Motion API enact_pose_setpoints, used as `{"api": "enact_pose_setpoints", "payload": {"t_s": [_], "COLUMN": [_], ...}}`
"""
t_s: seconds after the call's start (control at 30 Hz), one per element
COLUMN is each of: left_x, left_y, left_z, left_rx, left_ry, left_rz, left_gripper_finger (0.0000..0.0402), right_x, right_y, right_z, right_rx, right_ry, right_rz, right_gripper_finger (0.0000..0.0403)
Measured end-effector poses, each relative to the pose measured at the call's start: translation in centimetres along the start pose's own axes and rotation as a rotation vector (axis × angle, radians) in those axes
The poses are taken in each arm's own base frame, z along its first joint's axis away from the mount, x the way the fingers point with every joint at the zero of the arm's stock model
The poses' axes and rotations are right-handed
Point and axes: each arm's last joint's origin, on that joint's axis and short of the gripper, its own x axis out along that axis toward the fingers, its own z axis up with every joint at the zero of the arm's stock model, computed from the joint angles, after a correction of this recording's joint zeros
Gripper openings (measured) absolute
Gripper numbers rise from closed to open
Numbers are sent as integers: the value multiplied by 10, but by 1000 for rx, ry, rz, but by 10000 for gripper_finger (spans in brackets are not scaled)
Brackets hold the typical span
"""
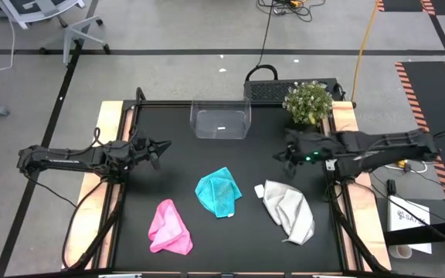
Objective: Fold microfiber towels
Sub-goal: Fold the white microfiber towel
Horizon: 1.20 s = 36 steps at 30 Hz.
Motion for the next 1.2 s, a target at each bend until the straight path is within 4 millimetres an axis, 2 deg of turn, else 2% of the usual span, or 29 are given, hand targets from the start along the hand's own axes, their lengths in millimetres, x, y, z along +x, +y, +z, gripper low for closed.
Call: {"api": "enact_pose_setpoints", "payload": {"t_s": [0.13, 0.23, 0.37, 0.5, 0.7, 0.87, 1.1, 1.2], "left_x": [0, 0, 0, 0, 0, 0, 0, 0], "left_y": [0, 0, 0, 0, 0, 0, 2, 3], "left_z": [0, 0, 0, -1, -1, -1, -4, -5], "left_rx": [14, 14, 16, 21, 25, 24, 23, 6], "left_ry": [0, 1, 2, 7, 7, 7, 38, 51], "left_rz": [0, 0, 1, 3, 3, 3, 20, 28], "left_gripper_finger": [35, 35, 35, 35, 35, 35, 35, 35], "right_x": [11, 23, 40, 48, 45, 44, 61, 67], "right_y": [15, 27, 45, 63, 88, 102, 117, 123], "right_z": [10, 7, -12, -37, -65, -79, -85, -93], "right_rx": [-22, -21, -13, -21, -14, -53, -81, -103], "right_ry": [242, 412, 609, 742, 819, 822, 784, 827], "right_rz": [-21, -8, 12, -32, -40, 2, 79, 111], "right_gripper_finger": [0, 0, 0, 0, 0, 6, 57, 83]}}
